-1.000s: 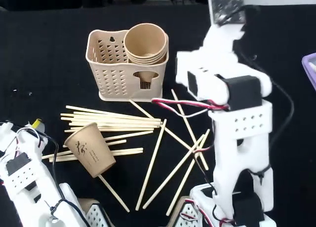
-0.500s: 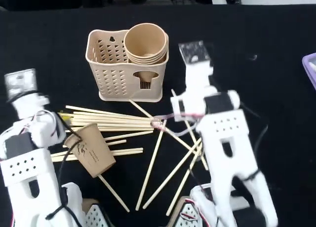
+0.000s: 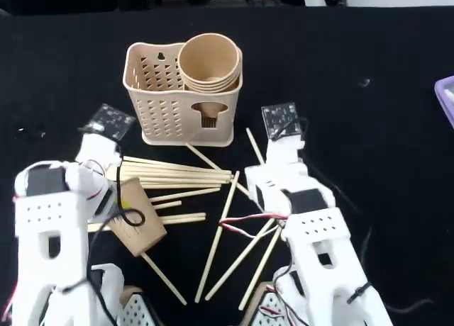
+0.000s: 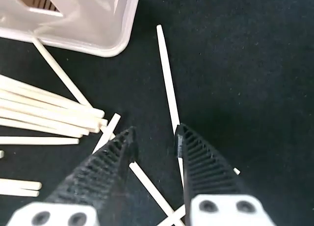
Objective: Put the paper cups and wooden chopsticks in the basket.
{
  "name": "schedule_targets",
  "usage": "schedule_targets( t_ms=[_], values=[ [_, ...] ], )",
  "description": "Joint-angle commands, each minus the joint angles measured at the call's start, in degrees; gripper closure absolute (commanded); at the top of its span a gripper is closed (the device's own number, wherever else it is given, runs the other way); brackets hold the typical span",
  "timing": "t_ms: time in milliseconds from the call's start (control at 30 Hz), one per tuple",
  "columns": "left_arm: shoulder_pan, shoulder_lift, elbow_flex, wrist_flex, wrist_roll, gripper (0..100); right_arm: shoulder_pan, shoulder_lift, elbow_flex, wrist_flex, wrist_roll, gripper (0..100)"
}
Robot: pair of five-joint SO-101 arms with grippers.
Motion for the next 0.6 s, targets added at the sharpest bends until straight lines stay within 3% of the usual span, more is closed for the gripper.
schedule_targets(
  t_ms=[0,200,567],
  values=[
    [0.92,10.73,-6.46,0.0,-4.13,72,0.97,-1.98,-0.22,-1.41,-0.35,86.9],
    [1.1,14.24,-12.26,1.93,-5.27,72,0.97,-1.98,-0.22,-1.49,-0.35,86.9],
    [11.03,13.89,-11.3,6.42,-5.27,72,1.05,-1.98,0.4,-2.37,-0.35,86.9]
  ],
)
